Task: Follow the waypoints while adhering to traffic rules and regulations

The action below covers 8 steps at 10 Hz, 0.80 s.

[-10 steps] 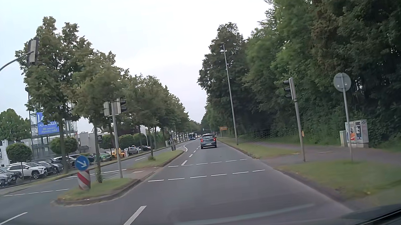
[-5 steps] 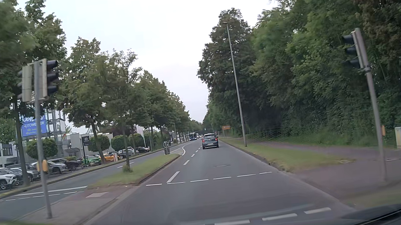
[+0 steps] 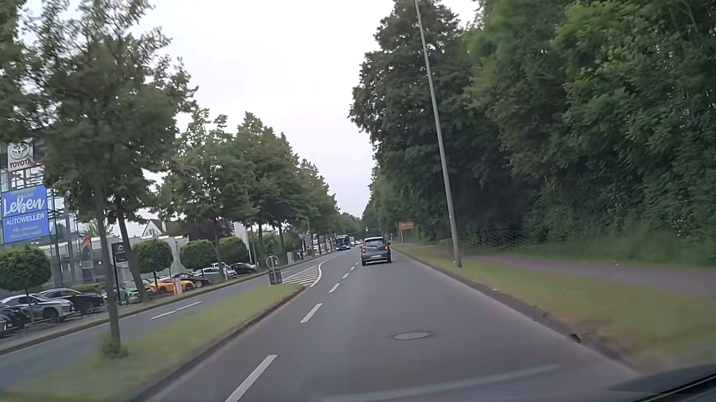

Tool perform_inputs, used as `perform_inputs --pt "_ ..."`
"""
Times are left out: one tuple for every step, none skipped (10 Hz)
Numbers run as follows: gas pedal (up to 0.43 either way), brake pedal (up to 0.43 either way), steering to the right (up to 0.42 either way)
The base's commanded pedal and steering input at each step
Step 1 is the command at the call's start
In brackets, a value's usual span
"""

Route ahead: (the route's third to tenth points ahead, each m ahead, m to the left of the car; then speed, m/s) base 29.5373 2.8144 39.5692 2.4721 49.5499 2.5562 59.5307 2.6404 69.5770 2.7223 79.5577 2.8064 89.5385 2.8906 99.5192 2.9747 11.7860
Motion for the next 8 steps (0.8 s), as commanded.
perform_inputs --pt "0.157 0.000 -0.003" --pt "0.157 0.000 -0.003" --pt "0.157 0.000 -0.003" --pt "0.157 0.000 -0.003" --pt "0.157 0.000 -0.003" --pt "0.157 0.000 -0.003" --pt "0.157 0.000 -0.003" --pt "0.157 0.000 -0.003"
